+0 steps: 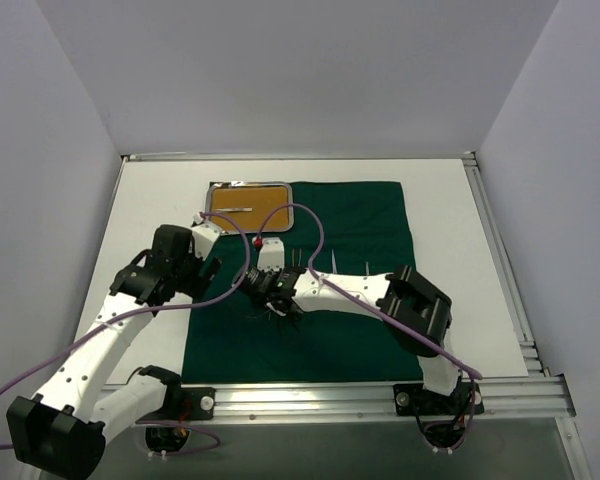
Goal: Open and lay out the surgical kit
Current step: Place the medical item in the surgical kit.
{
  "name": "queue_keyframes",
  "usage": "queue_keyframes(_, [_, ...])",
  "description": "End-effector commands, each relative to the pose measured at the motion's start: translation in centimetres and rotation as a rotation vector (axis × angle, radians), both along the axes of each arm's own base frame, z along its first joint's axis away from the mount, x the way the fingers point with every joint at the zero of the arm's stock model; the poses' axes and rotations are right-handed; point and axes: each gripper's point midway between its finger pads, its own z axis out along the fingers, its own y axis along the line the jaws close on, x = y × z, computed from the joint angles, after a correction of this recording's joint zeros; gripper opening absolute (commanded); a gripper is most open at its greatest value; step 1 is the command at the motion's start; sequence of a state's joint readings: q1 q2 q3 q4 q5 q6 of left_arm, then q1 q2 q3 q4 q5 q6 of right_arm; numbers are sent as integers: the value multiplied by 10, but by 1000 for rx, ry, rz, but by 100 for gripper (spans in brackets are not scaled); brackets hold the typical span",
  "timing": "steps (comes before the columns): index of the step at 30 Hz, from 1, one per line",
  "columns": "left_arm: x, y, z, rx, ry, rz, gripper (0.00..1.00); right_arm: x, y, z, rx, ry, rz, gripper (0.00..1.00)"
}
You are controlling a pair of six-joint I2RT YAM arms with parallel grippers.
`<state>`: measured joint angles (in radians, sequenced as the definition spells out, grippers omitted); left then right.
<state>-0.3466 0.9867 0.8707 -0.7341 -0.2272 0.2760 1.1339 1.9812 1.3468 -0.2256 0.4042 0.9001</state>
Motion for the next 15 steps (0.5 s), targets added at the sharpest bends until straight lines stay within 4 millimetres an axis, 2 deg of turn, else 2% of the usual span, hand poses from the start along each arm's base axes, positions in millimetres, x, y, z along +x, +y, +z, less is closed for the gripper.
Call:
queue_keyframes(1, [8, -6, 20, -29, -26, -4, 94, 15, 8, 95, 92, -132, 42, 38])
queue_keyframes(4, [15, -7, 32, -42, -38, 6, 94, 25, -4, 123, 126, -137, 64, 40])
queue_keyframes(6, [19, -12, 32, -58, -13, -3, 94, 38, -15, 130, 159, -111, 77, 40])
queue_keyframes(7, [26, -15, 42, -71, -27, -6, 97, 43, -21, 141, 182, -117, 85, 40])
queue_keyframes(8, [30, -21, 39, -86, 0, -23, 100, 50, -28, 146, 182, -126, 102, 40])
queue_keyframes(9, [33, -24, 41, -94, 12, -36, 92, 64, -42, 150, 181, -135, 81, 40])
queue_keyframes(10, [45, -29, 47, -98, 20, -54, 83, 68, -47, 160, 201, -146, 92, 40])
queue_keyframes(12, [53, -42, 51, -131, 61, -107, 80, 80, -61, 170, 200, -163, 104, 40])
queue_keyframes(13, [63, -48, 41, -125, 116, -123, 79, 90, -71, 176, 228, -166, 98, 40])
queue_keyframes(14, [78, -58, 60, -158, 90, -146, 78, 96, -76, 179, 236, -173, 112, 40])
queue_keyframes(15, [80, -67, 60, -185, 133, -177, 78, 99, -80, 181, 248, -172, 117, 40])
